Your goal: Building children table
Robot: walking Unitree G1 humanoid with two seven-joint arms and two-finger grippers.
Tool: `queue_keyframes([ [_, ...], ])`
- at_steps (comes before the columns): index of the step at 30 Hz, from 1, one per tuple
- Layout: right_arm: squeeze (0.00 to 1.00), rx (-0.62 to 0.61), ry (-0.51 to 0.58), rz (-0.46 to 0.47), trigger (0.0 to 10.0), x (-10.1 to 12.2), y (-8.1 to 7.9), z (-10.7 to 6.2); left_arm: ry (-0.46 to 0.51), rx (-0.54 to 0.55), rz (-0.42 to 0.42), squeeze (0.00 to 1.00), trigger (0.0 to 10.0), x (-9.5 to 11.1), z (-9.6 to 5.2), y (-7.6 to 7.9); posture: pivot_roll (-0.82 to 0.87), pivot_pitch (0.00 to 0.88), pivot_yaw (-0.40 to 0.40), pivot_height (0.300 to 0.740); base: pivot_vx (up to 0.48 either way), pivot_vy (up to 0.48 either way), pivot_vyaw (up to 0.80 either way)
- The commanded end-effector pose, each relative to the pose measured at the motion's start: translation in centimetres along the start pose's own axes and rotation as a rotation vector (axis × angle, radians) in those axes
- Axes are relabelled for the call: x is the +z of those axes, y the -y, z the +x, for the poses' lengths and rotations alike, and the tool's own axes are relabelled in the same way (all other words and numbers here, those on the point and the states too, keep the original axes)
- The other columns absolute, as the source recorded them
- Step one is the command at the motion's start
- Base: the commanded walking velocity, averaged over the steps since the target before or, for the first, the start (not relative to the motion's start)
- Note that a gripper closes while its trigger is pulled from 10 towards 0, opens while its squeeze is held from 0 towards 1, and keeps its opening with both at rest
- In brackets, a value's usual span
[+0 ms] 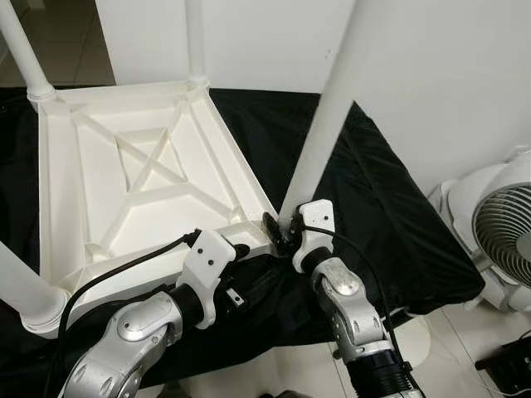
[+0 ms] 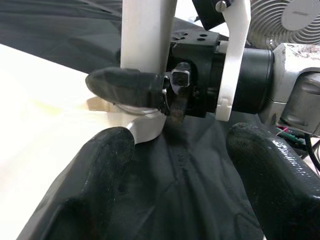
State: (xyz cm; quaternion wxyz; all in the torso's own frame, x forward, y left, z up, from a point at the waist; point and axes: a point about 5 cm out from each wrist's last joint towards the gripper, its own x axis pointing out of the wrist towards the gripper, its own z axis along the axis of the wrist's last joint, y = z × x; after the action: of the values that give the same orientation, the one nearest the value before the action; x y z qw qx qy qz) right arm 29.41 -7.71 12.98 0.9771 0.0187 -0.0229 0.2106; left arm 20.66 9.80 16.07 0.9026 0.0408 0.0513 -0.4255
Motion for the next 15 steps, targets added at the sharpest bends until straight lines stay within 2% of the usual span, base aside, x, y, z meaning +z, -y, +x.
queue_keyframes([
  [1, 1.0, 0.005, 0.005, 0.014, 10.0, 0.0, 0.7, -0.3, -0.008, 0.01, -0.008, 0.0, 10.0, -0.3, 0.2, 0.0, 0.18, 0.077, -0.116, 0.74, 0.0, 0.0, 0.0],
  [5, 1.0, 0.053, 0.006, 0.023, 10.0, -0.1, 1.5, -0.6, -0.006, 0.012, -0.008, 0.0, 10.0, -0.3, 0.3, 0.0, 0.18, 0.076, -0.118, 0.74, 0.0, 0.0, 0.0],
  [9, 1.0, 0.195, 0.027, -0.04, 10.0, -0.1, 2.4, -1.1, -0.005, 0.015, -0.006, 0.0, 10.0, -0.3, 0.3, -0.1, 0.18, 0.073, -0.114, 0.74, 0.0, 0.0, 0.0],
  [10, 0.3, 0.265, 0.02, -0.051, 10.0, -0.1, 2.7, -1.3, -0.005, 0.015, -0.004, 0.0, 10.0, -0.3, 0.2, -0.2, 0.18, 0.074, -0.112, 0.74, 0.0, 0.0, 0.0],
  [11, 0.3, 0.309, 0.014, -0.052, 10.0, -0.2, 3.0, -1.5, -0.006, 0.016, -0.003, 0.0, 10.0, -0.3, 0.2, -0.2, 0.18, 0.074, -0.112, 0.74, 0.0, 0.0, 0.0],
  [12, 0.0, 0.349, -0.001, -0.063, 10.0, -0.3, 3.4, -1.5, -0.006, 0.017, -0.001, 0.0, 10.0, -0.3, 0.2, -0.3, 0.18, 0.074, -0.109, 0.74, 0.0, 0.0, 0.0],
  [13, 0.0, 0.349, -0.001, -0.063, 10.0, -0.3, 3.4, -1.5, -0.006, 0.017, -0.001, 0.0, 10.0, -0.3, 0.2, -0.3, 0.18, 0.074, -0.109, 0.74, 0.0, 0.0, 0.0],
  [15, 0.0, 0.427, -0.028, -0.09, 10.0, -0.3, 4.4, -1.5, -0.005, 0.019, 0.001, 0.0, 10.0, -0.2, 0.2, -0.4, 0.18, 0.075, -0.107, 0.74, 0.0, 0.0, 0.0],
])
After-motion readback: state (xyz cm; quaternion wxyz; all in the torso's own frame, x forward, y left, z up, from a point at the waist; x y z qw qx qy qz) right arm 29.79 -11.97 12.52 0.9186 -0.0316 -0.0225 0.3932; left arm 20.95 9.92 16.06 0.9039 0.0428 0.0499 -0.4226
